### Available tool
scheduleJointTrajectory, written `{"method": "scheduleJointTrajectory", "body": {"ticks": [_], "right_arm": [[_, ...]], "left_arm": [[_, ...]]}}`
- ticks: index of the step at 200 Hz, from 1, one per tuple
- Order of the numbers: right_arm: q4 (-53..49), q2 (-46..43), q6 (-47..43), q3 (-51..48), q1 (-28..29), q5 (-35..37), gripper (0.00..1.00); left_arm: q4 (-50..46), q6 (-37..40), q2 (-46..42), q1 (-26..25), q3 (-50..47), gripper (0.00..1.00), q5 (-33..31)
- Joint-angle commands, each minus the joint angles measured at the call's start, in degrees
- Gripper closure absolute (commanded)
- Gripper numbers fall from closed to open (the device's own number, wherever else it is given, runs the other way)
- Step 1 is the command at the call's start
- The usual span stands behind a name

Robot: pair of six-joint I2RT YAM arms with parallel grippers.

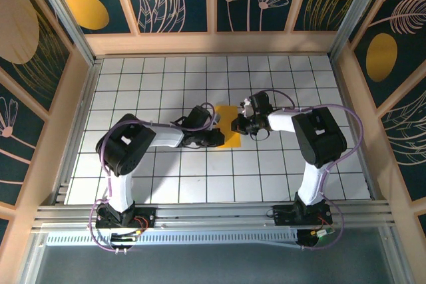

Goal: Fold a paper plane with a square sheet of paper (fold left side to right side)
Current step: Fold the triangle a second time at the center of the table.

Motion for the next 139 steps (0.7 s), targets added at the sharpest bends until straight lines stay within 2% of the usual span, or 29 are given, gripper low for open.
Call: {"method": "scheduleJointTrajectory", "body": {"ticks": [1,75,129,139], "right_arm": [[-3.97,2.94,-1.46,-0.22,-0.52,5.36,1.00],[-4.31,2.76,-1.55,-0.04,-0.61,5.12,1.00],[0.21,-1.72,0.35,0.14,-0.60,-1.09,1.00],[2.65,-3.37,1.33,-0.64,-0.96,-2.76,0.90]], "left_arm": [[-5.26,2.24,-1.35,-0.11,-3.38,0.92,1.66],[-4.79,1.74,-4.38,-0.19,-8.26,0.92,-0.31],[-1.96,-1.17,-9.50,0.22,-9.10,0.91,-1.65],[-1.24,-2.32,-10.91,1.08,-9.26,0.87,-1.78]]}}
